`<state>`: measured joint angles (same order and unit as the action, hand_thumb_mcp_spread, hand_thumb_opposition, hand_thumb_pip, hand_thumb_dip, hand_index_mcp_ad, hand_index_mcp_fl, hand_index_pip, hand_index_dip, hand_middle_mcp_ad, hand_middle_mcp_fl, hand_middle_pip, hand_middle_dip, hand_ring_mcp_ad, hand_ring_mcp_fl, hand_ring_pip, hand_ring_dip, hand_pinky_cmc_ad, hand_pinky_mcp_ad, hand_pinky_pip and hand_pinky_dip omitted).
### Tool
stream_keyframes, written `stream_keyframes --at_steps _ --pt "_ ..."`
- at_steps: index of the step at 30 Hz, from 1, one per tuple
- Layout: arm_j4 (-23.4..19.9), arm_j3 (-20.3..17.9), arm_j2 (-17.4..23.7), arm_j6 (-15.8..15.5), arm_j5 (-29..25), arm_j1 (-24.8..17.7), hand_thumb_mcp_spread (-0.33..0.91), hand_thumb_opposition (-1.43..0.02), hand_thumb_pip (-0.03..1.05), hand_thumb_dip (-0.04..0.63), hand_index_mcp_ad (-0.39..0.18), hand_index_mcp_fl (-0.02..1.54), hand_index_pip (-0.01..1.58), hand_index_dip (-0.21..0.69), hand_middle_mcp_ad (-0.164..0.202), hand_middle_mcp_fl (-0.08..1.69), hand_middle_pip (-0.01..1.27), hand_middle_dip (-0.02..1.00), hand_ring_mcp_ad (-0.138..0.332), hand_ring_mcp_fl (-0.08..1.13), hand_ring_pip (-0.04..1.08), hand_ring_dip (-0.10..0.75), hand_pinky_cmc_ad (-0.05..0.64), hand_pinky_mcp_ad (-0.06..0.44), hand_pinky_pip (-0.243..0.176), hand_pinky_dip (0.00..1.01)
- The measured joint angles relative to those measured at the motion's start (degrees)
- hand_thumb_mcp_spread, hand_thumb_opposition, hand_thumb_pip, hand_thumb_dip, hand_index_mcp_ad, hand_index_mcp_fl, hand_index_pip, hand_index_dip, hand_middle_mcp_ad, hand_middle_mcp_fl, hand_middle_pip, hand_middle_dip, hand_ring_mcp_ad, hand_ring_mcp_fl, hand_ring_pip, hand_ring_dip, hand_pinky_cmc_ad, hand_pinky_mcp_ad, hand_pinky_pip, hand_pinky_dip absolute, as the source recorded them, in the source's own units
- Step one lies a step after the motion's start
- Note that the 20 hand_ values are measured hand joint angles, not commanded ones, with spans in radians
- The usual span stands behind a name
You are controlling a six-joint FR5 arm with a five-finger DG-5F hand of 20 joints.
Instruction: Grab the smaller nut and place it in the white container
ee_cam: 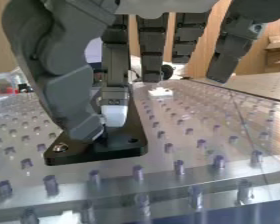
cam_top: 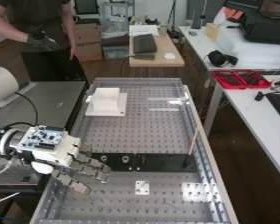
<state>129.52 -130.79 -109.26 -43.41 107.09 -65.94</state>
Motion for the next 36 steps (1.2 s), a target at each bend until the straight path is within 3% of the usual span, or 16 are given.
stream_keyframes --at_steps 17,20,22,36 --pt "0.25 0.0 0.1 -0.01 0.17 -0.22 0.46 -0.86 0.68 0.253 -0.087 0.22 1.55 0.147 0.077 0.21 0.13 0.23 0.115 0.01 0.1 0.12 0.361 0.293 -0.024 0.34" --pt "0.37 0.02 0.12 -0.09 0.05 -0.23 0.46 -0.85 0.68 0.253 -0.12 0.22 1.55 0.141 0.075 0.21 0.13 0.24 0.117 0.01 0.1 0.122 0.361 0.297 -0.01 0.35" --pt "0.5 0.06 0.12 -0.14 0.0 -0.22 0.46 -0.85 0.68 0.255 -0.12 0.22 1.54 0.141 0.075 0.21 0.13 0.24 0.113 0.01 0.1 0.122 0.361 0.278 -0.01 0.35" --pt "0.99 0.32 -0.15 -0.64 0.01 -0.11 0.45 -0.84 0.69 0.278 -0.129 0.21 1.55 0.138 0.063 0.22 0.13 0.24 0.099 0.01 0.1 0.126 0.354 0.278 -0.01 0.35"
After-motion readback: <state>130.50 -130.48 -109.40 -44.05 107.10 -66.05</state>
